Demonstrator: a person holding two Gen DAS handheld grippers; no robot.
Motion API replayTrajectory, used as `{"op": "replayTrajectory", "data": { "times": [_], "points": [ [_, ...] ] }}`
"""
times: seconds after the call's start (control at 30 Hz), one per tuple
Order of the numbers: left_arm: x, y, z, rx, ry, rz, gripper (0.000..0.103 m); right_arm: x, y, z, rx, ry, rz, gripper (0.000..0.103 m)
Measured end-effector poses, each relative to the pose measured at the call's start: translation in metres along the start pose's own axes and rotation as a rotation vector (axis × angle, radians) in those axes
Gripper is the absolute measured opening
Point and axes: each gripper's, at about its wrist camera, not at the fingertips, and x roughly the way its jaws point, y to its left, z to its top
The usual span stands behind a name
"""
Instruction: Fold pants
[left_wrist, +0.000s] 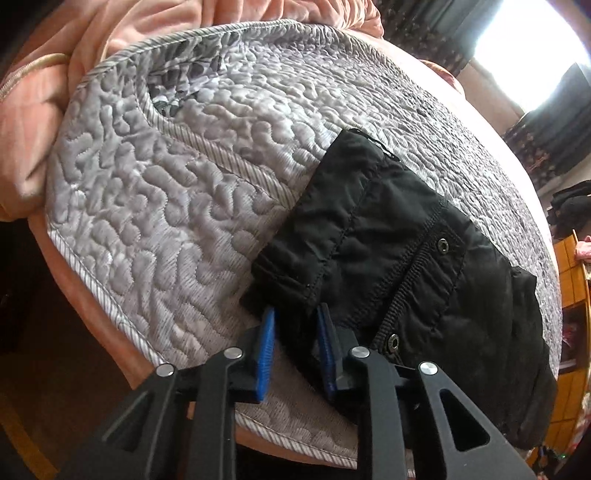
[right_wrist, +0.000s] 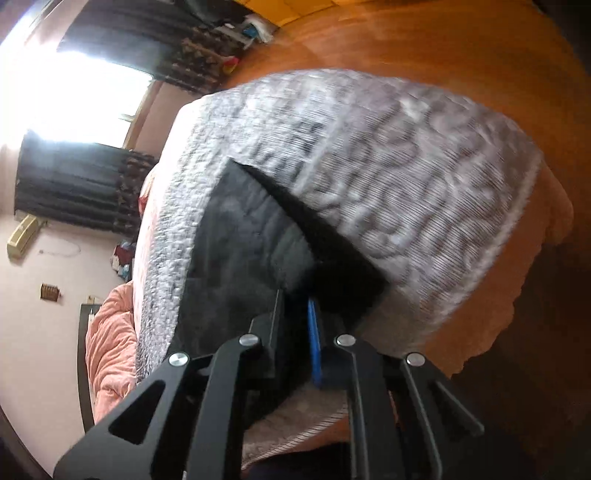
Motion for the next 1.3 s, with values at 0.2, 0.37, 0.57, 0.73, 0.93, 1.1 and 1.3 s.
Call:
{"op": "replayTrajectory", "data": {
  "times": [0.2,0.37,0.57,0.73,0.93,1.1,1.3],
  "points": [
    [-0.002,0.001,-0.002,0.0,0.006,0.0,0.023,0.0,-0.022,-0.008,0.059,0.014,0.069,0.032],
    [-0.003,0.003,-0.005,-0.005,0.004,-0.003,0.027,0.002,-0.023,-0.01,0.088,0.005,0.106,0.038],
    [-0.004,0.0,-0.007,-0.021,-0.003,0.032,0.027,0.012,-0.025,-0.012,0.093,-0.002,0.02,0.007],
    [0.0,-0.002,-0.005,-0.017,-0.002,0.046,0.027,0.016,-0.027,-0.011,0.084,-0.002,0.025,0.007],
    [0.0,0.0,-0.004,-0.031,-0.013,0.043,0.028,0.014,-0.03,-0.014,0.095,-0.006,0.019,0.008],
    [-0.011,0.002,-0.009,-0.045,-0.043,0.031,0.028,0.005,-0.038,-0.016,0.132,-0.027,0.044,0.019],
    [-0.055,0.003,-0.028,-0.129,-0.226,0.002,0.085,-0.016,-0.062,-0.019,0.219,-0.068,0.165,0.055]
  ]
}}
